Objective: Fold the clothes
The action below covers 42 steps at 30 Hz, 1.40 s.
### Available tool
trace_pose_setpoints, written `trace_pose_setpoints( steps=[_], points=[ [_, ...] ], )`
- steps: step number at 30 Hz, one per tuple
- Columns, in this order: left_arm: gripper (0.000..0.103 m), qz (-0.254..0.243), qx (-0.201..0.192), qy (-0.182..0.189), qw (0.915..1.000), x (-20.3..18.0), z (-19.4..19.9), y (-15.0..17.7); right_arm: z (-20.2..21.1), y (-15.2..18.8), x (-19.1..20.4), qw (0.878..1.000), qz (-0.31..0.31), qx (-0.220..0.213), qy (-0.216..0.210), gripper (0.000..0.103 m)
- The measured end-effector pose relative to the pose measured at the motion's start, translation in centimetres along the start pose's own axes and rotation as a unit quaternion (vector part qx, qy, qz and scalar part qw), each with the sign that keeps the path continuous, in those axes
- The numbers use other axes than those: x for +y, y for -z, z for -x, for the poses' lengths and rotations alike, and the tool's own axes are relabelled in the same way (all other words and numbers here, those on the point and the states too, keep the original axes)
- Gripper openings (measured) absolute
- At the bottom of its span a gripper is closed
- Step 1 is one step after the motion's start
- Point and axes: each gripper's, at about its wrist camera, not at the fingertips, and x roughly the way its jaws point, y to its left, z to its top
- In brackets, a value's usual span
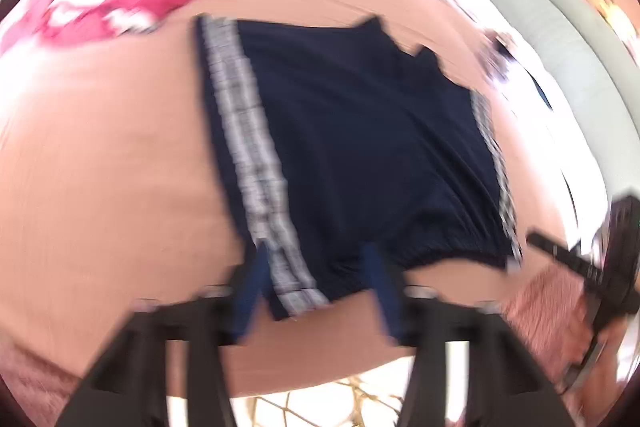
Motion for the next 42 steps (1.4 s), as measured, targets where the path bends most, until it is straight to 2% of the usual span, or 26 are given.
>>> trace_pose_setpoints(
  steps=[2,3,5,10,11,12,13,14,17,20,22,26,29,32,34,37,39,40,41,42],
  points=[
    [0.057,0.014,-0.006,-0.013,0.9998,1.7,0.5,1.8,-0.7,0.3,-0.7,1.000,-0.012,0.017,0.003,0.031],
    [0.057,0.019,-0.004,-0.015,0.9997,2.4,0.1,1.6,-1.0,0.4,-0.6,1.000,-0.015,0.018,0.001,0.031],
    [0.057,0.035,0.000,-0.004,0.9994,3.4,-0.6,1.8,-1.5,0.7,-0.7,0.999,-0.022,0.022,-0.007,0.032],
    [0.057,0.029,-0.005,-0.006,0.9995,3.1,-1.7,1.6,-2.7,0.9,-0.6,0.998,-0.036,0.037,-0.035,0.032],
    [0.050,0.028,-0.004,-0.006,0.9996,3.0,-2.1,1.6,-3.0,0.8,-0.5,0.998,-0.037,0.038,-0.041,0.034],
    [0.029,0.028,-0.003,-0.007,0.9996,3.0,-2.2,1.5,-3.2,0.8,-0.4,0.997,-0.037,0.038,-0.048,0.031],
    [0.020,0.027,-0.001,-0.008,0.9996,3.0,-2.3,1.4,-3.4,0.7,-0.2,0.997,-0.038,0.038,-0.055,0.029],
    [0.015,0.029,0.002,-0.006,0.9996,3.1,-2.3,1.2,-3.6,0.7,-0.1,0.997,-0.039,0.039,-0.061,0.021],
    [0.008,0.031,0.006,0.021,0.9993,3.6,-2.0,0.7,-3.4,1.0,-0.2,0.997,-0.046,0.037,-0.053,0.014],
    [0.008,0.013,-0.003,0.029,0.9995,3.7,-0.5,0.2,-1.4,0.7,-0.2,0.998,-0.039,0.017,-0.053,0.013],
    [0.008,-0.004,-0.008,0.029,0.9995,3.8,2.2,1.6,-0.4,0.1,0.0,0.997,-0.039,0.006,-0.061,0.013],
    [0.008,-0.044,0.013,0.003,0.9989,3.4,3.2,1.6,0.4,0.0,0.2,0.996,-0.041,0.009,-0.085,0.013],
    [0.008,-0.047,0.032,-0.005,0.9984,3.8,1.4,1.2,-1.5,0.9,-0.2,0.996,-0.047,0.043,-0.056,0.013],
    [0.008,-0.049,0.038,-0.018,0.9979,3.8,-0.2,1.0,-3.4,2.3,-0.3,0.997,-0.045,0.058,-0.038,0.013],
    [0.010,-0.048,0.044,-0.025,0.9976,4.1,-1.2,0.9,-3.6,2.6,0.6,0.998,-0.020,0.049,-0.022,0.014],
    [0.011,-0.024,0.051,-0.009,0.9984,5.0,-1.5,0.1,-3.3,2.3,2.0,0.999,0.016,0.048,-0.001,0.016],
    [0.017,-0.008,0.055,-0.003,0.9985,5.7,-1.0,-0.4,-3.1,1.8,2.4,0.999,0.025,0.040,0.008,0.022],
    [0.019,-0.006,0.052,-0.015,0.9985,5.9,-0.6,-0.6,-2.6,1.7,2.5,0.999,0.024,0.034,0.009,0.025],
    [0.025,-0.007,0.046,-0.035,0.9983,6.1,-0.1,-0.8,-2.1,1.7,2.5,0.999,0.023,0.028,0.010,0.030],
    [0.034,-0.009,0.040,-0.055,0.9976,6.3,0.4,-0.9,-1.4,1.6,2.4,0.999,0.021,0.018,0.016,0.030]
  ],
)
